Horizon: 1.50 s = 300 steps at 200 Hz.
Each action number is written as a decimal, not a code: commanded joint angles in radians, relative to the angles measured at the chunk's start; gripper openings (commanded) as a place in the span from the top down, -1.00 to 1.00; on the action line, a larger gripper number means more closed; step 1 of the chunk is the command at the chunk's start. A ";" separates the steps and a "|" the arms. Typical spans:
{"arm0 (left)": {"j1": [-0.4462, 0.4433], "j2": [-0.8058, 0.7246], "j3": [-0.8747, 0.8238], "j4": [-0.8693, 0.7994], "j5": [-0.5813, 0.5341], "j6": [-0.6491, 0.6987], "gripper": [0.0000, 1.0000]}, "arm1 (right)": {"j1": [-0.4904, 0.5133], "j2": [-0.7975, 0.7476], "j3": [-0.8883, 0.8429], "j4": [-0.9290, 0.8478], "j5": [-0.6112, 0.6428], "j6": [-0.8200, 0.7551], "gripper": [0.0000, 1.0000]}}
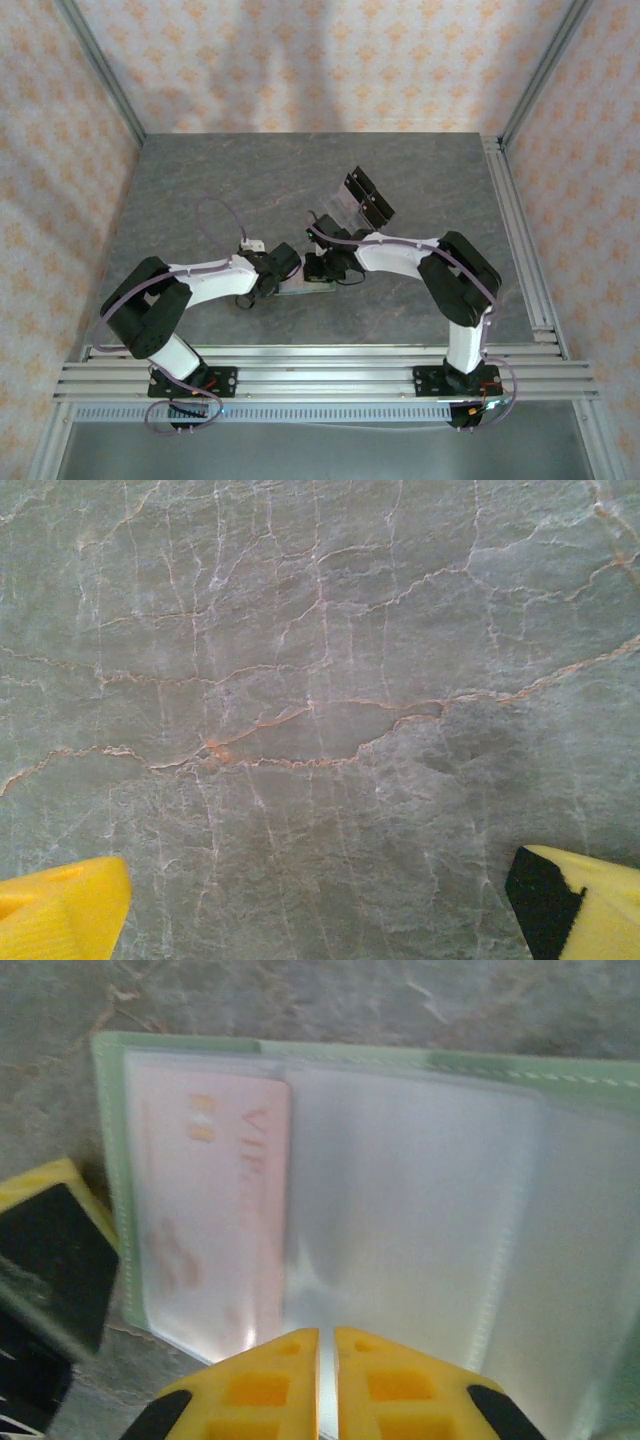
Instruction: Put the credit cards into the card holder
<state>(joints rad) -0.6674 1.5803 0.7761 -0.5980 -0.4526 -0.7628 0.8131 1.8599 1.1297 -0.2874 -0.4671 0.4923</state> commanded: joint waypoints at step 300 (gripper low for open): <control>-0.004 0.027 0.005 0.001 0.007 -0.027 -0.99 | -0.048 0.050 0.034 0.011 0.015 -0.031 0.90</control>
<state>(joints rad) -0.6674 1.5803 0.7761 -0.5980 -0.4526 -0.7696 0.7666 1.9125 1.1675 -0.2836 -0.4553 0.4561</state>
